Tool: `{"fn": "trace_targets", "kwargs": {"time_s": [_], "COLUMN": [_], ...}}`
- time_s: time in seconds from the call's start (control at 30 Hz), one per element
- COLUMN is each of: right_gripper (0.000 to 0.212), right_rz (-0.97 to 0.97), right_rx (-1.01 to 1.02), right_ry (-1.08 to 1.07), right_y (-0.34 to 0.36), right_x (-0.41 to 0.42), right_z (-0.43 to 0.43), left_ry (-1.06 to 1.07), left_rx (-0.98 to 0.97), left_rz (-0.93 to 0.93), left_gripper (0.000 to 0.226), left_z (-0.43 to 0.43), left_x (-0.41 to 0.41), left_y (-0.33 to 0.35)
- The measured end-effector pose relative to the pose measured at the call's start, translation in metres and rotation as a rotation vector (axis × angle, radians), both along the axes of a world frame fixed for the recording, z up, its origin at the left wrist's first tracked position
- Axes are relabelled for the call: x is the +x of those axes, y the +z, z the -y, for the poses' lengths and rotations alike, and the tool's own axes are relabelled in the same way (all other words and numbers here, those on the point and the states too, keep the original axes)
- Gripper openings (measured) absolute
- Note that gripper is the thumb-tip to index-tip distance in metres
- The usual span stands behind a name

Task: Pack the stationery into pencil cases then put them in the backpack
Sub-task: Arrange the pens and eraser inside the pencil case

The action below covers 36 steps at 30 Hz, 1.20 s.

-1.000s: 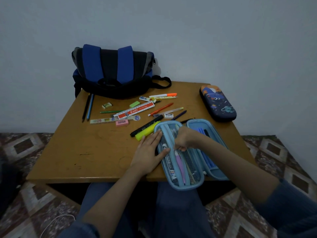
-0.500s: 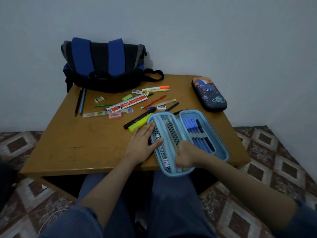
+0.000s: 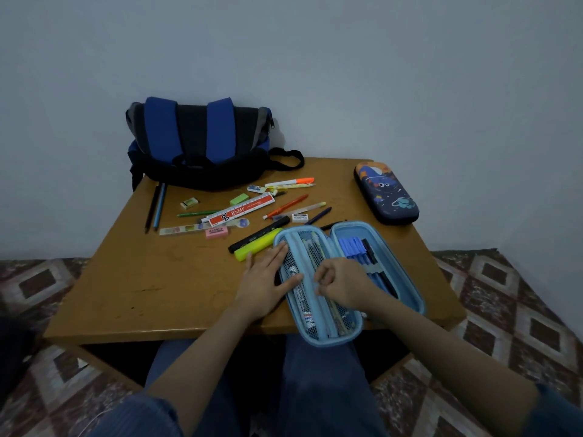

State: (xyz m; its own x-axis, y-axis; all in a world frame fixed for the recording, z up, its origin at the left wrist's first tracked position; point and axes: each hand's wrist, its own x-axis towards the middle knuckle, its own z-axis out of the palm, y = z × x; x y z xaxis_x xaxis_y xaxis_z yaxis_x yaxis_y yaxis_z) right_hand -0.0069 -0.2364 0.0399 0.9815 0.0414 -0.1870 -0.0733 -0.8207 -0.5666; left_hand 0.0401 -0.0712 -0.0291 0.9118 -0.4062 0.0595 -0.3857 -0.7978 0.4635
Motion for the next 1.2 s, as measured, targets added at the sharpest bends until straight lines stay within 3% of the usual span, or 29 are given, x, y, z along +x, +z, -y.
{"fn": "trace_targets", "kwargs": {"time_s": [0.17,0.27,0.37,0.47,0.57,0.77,1.0,1.07,1.2], "right_gripper": [0.011,0.016,0.023,0.034,0.039,0.037,0.043,0.042,0.035], "right_rz": [0.201,0.313,0.336,0.322,0.307,0.309,0.312,0.385,0.581], "right_rx": [-0.032,-0.118,-0.254,-0.463,-0.626,-0.731,-0.676,-0.531,-0.094], "right_ry": [0.027,0.117,0.223,0.341,0.397,0.423,0.458,0.419,0.131], "right_y": [0.004,0.007,0.004,-0.004,-0.013,-0.020,-0.021,-0.020,0.006], "right_x": [0.035,0.063,0.085,0.098,0.105,0.113,0.112,0.106,0.096], "right_z": [-0.013,-0.029,-0.049,-0.069,-0.083,-0.094,-0.095,-0.096,-0.087], "left_ry": [-0.007,0.095,0.279,0.387,0.431,0.437,0.449,0.444,0.439], "left_rx": [-0.116,-0.168,-0.080,0.029,0.129,0.163,0.158,0.150,0.144], "left_rz": [-0.030,0.040,0.133,0.098,0.011,-0.017,-0.008,-0.007,-0.002], "left_gripper": [0.069,0.052,0.047,0.055,0.058,0.059,0.059,0.059,0.059], "left_z": [-0.002,-0.020,-0.052,-0.079,-0.090,-0.091,-0.091,-0.090,-0.092], "left_x": [-0.005,-0.012,-0.013,-0.010,-0.008,-0.008,-0.009,-0.009,-0.008], "left_y": [0.005,0.007,0.007,0.005,0.001,-0.001,0.000,0.000,-0.002]}}
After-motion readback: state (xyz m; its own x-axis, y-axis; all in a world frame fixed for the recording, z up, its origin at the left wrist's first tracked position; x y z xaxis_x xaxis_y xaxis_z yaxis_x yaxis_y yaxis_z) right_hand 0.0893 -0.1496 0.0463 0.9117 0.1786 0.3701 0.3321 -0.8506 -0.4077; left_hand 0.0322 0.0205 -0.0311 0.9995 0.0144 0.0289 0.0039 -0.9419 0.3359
